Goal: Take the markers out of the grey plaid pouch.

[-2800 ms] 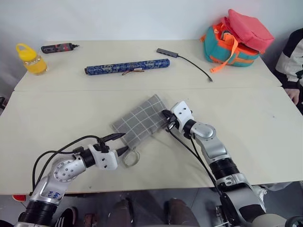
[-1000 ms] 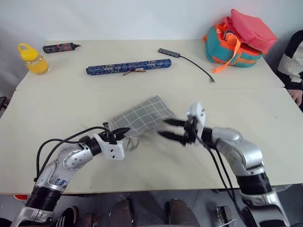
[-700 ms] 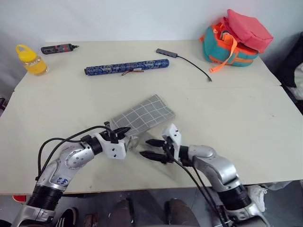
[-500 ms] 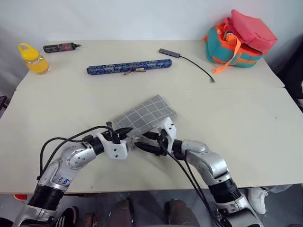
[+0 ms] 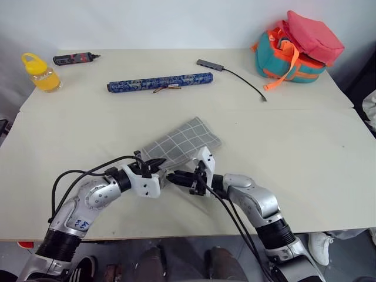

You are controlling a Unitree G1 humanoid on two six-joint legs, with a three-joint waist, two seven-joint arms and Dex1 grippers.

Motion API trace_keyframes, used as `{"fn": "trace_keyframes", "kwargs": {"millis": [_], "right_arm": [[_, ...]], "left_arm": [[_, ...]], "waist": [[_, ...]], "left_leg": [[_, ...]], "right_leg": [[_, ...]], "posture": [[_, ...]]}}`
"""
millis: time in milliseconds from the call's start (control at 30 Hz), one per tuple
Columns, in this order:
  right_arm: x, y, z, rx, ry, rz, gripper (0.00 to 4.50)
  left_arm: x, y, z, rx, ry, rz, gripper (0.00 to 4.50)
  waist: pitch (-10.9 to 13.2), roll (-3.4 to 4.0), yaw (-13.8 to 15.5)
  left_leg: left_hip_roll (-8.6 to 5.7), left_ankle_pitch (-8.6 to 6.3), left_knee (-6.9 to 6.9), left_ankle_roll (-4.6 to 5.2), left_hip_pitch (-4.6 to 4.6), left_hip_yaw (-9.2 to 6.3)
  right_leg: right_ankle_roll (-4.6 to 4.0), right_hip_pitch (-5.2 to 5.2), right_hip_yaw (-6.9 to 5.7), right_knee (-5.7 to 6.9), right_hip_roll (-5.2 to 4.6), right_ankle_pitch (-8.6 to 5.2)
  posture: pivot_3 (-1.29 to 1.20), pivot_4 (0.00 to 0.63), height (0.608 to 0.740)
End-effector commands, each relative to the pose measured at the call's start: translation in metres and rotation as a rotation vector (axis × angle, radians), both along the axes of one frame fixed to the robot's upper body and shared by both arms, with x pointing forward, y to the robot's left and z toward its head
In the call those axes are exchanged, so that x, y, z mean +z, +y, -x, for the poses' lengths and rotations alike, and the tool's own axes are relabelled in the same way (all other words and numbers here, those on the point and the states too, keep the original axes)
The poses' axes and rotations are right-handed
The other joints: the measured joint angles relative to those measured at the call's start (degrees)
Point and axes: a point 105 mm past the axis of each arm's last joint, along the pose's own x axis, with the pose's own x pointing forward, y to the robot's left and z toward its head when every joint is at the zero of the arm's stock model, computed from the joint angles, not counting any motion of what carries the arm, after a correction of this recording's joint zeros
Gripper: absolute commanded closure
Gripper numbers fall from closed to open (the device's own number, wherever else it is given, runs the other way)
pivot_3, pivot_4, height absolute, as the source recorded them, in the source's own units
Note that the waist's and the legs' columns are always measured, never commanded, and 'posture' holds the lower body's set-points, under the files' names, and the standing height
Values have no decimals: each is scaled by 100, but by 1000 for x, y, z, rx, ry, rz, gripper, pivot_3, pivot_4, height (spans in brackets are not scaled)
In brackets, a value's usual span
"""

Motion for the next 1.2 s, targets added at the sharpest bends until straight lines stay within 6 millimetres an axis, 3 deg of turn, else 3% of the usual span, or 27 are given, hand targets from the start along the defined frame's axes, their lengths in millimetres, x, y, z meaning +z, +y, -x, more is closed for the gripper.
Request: {"fn": "trace_keyframes", "kwargs": {"millis": [33,233,567,733,867,1000,1167,1200], "right_arm": [[9,6,4,16,-5,-47,4477],[8,-2,-2,-25,-33,-21,4477],[11,-81,-44,-199,-158,167,4477],[16,-130,-67,-303,-209,271,4477],[17,-155,-77,-356,-235,325,4477],[18,-162,-81,-374,-257,342,4477],[18,-151,-74,-325,-253,315,4477],[21,-148,-73,-318,-235,286,4306]], "left_arm": [[2,-9,5,-31,-13,5,4500],[1,-5,6,-26,-10,2,4500],[9,17,21,-39,24,47,4500],[16,36,27,-16,40,107,4500],[21,45,28,-2,58,167,4500],[24,46,29,-10,66,194,4500],[21,42,28,-21,82,221,4500],[20,41,27,-22,87,235,4500]], "waist": [[0,-1,0],[0,-1,0],[0,-2,-8],[1,-3,-41],[1,-3,-70],[1,-3,-140],[1,-3,-156],[1,-3,-155]], "left_leg": [[2,-1,2,0,0,0],[15,-13,20,-5,-2,6],[32,-21,27,-5,-1,19],[52,-29,29,-14,0,28],[61,-37,37,-15,1,43],[64,-37,38,-16,2,78],[65,-37,41,-16,5,86],[65,-37,42,-16,5,86]], "right_leg": [[0,0,1,0,1,0],[0,-1,9,4,14,0],[-1,-9,31,0,28,0],[-2,-24,60,-1,51,1],[-2,-26,71,-5,56,1],[-2,-27,78,-6,60,1],[-2,-27,87,-6,61,1],[-2,-27,87,-5,62,1]], "posture": [[0,150,740],[0,150,740],[0,150,740],[0,150,740],[0,150,740],[0,150,740],[0,150,740],[0,150,740]]}}
